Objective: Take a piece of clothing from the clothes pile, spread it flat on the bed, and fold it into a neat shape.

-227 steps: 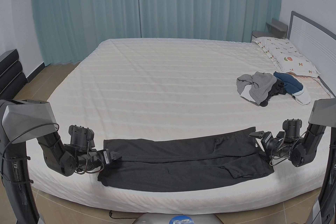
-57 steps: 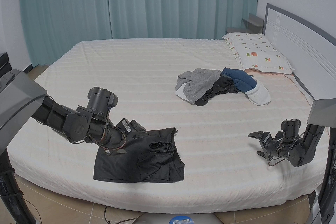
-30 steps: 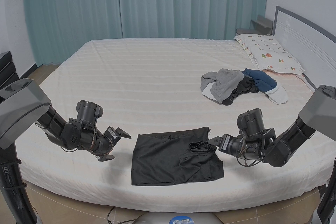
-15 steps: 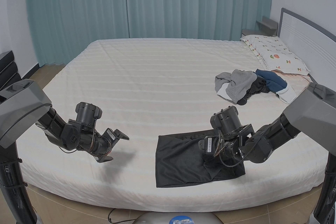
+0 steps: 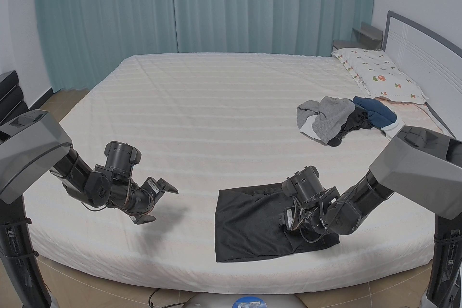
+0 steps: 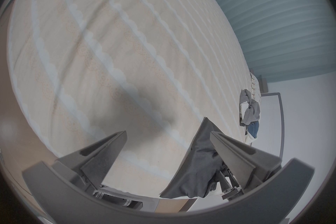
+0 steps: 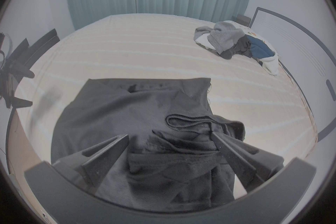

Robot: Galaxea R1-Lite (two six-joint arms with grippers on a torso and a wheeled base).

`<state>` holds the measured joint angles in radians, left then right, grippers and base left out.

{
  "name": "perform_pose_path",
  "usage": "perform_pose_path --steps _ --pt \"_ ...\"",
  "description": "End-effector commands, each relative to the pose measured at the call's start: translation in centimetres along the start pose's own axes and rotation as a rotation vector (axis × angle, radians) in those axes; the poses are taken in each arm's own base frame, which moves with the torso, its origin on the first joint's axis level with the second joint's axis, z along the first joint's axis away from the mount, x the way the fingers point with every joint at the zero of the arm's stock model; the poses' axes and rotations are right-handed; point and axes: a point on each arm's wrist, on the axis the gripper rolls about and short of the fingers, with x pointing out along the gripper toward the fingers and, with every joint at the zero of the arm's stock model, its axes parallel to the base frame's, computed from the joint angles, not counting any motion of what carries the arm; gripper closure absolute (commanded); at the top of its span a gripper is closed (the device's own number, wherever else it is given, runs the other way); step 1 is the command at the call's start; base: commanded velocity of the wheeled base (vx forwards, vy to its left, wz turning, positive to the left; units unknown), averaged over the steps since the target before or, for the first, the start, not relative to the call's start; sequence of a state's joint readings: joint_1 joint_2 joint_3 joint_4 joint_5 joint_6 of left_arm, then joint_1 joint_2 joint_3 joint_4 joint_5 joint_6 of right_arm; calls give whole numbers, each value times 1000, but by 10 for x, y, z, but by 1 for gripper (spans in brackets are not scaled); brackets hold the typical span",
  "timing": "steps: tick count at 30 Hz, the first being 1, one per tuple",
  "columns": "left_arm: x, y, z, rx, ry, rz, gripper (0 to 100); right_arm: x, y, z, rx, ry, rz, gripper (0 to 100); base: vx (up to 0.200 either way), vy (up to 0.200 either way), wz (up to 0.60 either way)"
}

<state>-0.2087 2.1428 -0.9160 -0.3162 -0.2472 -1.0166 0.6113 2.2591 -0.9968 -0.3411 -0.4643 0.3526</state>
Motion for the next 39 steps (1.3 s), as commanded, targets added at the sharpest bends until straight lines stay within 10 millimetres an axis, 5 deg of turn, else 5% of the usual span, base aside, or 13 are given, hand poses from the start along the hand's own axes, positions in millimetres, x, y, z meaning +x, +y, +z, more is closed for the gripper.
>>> perform_pose_path --steps 1,16,29,39 --pt "1 0 0 -1 1 2 0 0 -9 -10 -12 34 -19 0 0 0 0" --pt "1 0 0 0 0 2 0 -34 -90 -38 101 125 -42 0 0 0 0" --pt "1 0 0 0 0 2 0 -31 -126 -70 191 116 -26 0 0 0 0" --pt "1 0 0 0 0 2 0 -43 -131 -14 309 -138 127 0 0 0 0"
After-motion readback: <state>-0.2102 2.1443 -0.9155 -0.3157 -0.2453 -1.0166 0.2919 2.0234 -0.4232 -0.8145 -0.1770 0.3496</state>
